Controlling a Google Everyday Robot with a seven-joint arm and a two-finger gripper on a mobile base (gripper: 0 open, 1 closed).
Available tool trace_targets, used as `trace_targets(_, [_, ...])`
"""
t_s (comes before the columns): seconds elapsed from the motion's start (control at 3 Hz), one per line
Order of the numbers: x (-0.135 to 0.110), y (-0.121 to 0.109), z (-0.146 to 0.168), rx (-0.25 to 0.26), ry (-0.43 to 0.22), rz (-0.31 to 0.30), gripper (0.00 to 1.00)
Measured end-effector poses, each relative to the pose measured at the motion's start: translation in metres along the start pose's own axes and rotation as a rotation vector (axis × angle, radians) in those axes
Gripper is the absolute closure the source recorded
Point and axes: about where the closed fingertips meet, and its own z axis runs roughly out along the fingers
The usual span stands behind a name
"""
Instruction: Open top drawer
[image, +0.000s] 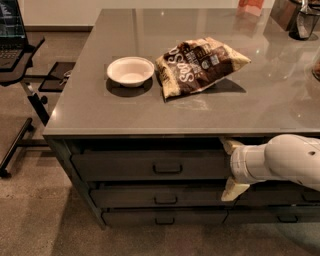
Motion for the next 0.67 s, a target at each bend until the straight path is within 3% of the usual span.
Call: trace_targets(0.67, [0.01, -0.002, 0.047, -0.01, 0.07, 0.004, 0.0])
